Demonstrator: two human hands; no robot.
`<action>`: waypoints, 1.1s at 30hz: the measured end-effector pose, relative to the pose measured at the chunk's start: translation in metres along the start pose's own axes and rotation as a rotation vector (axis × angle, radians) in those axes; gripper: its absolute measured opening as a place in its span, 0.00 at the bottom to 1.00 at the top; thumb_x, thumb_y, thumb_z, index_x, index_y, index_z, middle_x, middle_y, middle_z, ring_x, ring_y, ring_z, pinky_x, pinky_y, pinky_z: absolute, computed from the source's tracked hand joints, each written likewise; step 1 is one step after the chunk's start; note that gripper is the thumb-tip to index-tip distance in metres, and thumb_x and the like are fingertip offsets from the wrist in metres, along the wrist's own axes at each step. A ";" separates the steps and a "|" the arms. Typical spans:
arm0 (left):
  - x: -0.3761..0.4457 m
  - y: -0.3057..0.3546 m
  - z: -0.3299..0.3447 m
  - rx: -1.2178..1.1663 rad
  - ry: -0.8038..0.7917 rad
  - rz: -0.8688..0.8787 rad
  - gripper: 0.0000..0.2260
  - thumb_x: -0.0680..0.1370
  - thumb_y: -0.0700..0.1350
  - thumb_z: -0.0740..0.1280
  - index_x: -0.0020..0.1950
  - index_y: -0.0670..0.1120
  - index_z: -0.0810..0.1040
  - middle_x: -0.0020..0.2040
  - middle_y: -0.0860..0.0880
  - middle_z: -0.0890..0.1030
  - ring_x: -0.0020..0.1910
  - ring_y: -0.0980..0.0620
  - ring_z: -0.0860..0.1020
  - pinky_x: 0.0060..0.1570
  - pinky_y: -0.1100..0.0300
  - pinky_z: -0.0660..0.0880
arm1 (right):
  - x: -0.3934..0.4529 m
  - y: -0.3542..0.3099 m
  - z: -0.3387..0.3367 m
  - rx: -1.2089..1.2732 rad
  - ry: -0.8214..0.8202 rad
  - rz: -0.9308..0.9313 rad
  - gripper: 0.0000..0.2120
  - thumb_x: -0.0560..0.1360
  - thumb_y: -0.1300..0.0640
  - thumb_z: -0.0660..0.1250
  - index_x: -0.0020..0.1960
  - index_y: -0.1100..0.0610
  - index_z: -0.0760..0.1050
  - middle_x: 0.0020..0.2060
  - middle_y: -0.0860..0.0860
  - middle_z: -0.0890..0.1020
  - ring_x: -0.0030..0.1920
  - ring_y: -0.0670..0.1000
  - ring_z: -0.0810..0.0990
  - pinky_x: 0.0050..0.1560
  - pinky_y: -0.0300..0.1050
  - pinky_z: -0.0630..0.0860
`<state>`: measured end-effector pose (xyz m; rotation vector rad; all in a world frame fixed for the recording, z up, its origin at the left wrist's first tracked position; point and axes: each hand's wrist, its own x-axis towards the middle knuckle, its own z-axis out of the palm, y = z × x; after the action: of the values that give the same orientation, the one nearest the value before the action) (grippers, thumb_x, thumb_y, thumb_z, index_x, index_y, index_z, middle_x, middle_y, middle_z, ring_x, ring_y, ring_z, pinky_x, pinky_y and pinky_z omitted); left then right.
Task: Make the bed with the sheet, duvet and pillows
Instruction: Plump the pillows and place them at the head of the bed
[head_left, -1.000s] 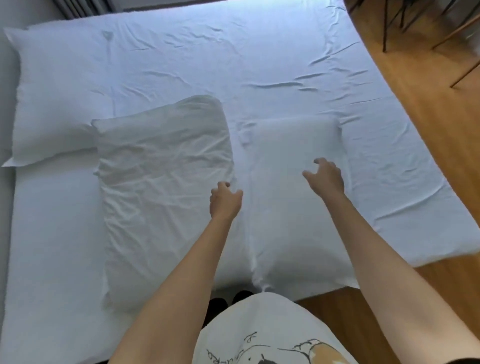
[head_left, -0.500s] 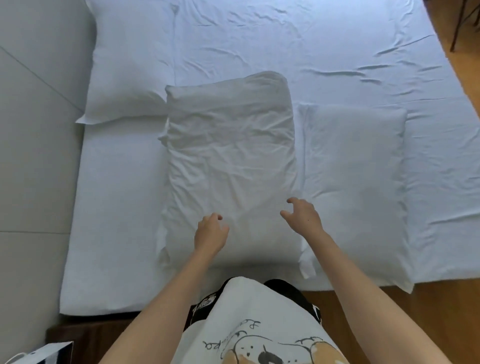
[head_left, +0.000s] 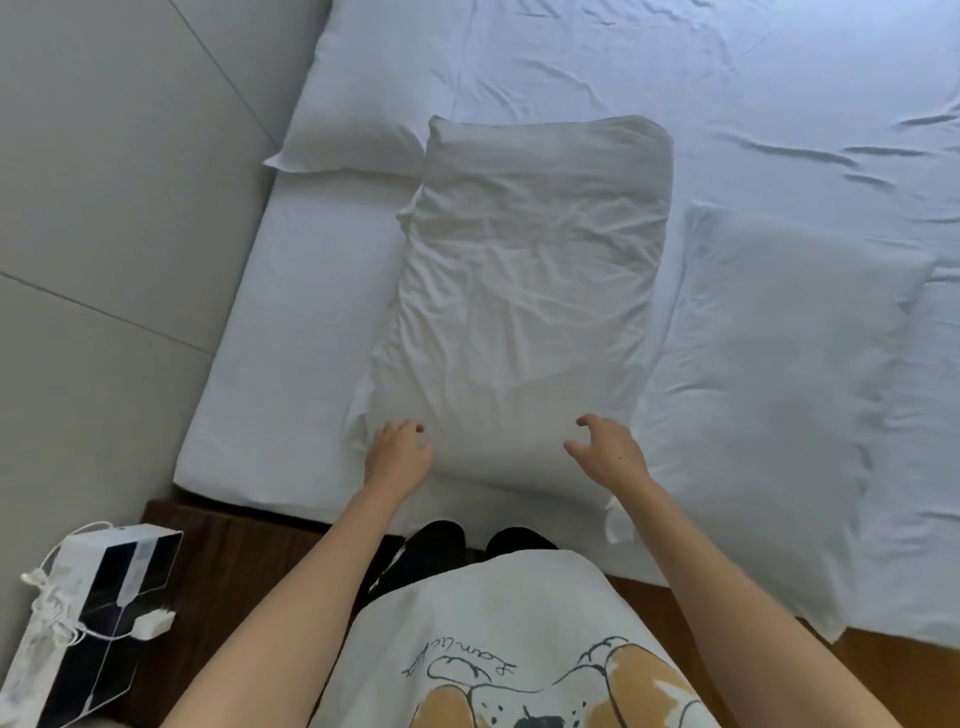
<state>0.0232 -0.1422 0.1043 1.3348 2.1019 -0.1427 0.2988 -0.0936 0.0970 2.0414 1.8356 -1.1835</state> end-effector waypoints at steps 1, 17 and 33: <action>-0.004 0.005 0.000 -0.002 0.007 0.001 0.18 0.80 0.47 0.61 0.69 0.44 0.69 0.65 0.42 0.70 0.65 0.44 0.68 0.61 0.52 0.68 | -0.001 0.002 -0.002 -0.001 -0.006 -0.006 0.24 0.77 0.49 0.63 0.70 0.56 0.66 0.66 0.56 0.72 0.64 0.56 0.71 0.59 0.49 0.70; -0.017 -0.002 -0.016 0.035 -0.090 -0.028 0.17 0.78 0.48 0.62 0.65 0.44 0.72 0.64 0.43 0.73 0.63 0.44 0.72 0.59 0.53 0.70 | -0.022 0.013 0.013 0.108 -0.062 0.029 0.23 0.78 0.51 0.61 0.71 0.57 0.66 0.66 0.56 0.71 0.61 0.56 0.74 0.55 0.48 0.72; 0.268 -0.090 -0.165 0.061 -0.101 0.104 0.17 0.78 0.48 0.63 0.66 0.44 0.72 0.64 0.43 0.74 0.63 0.45 0.71 0.59 0.51 0.71 | 0.172 -0.214 0.030 0.151 0.216 -0.045 0.20 0.79 0.55 0.62 0.69 0.58 0.68 0.66 0.55 0.71 0.67 0.55 0.67 0.61 0.49 0.70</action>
<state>-0.2031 0.0906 0.0626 1.4393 1.9535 -0.2269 0.0839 0.0729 0.0493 2.3039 1.9496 -1.1876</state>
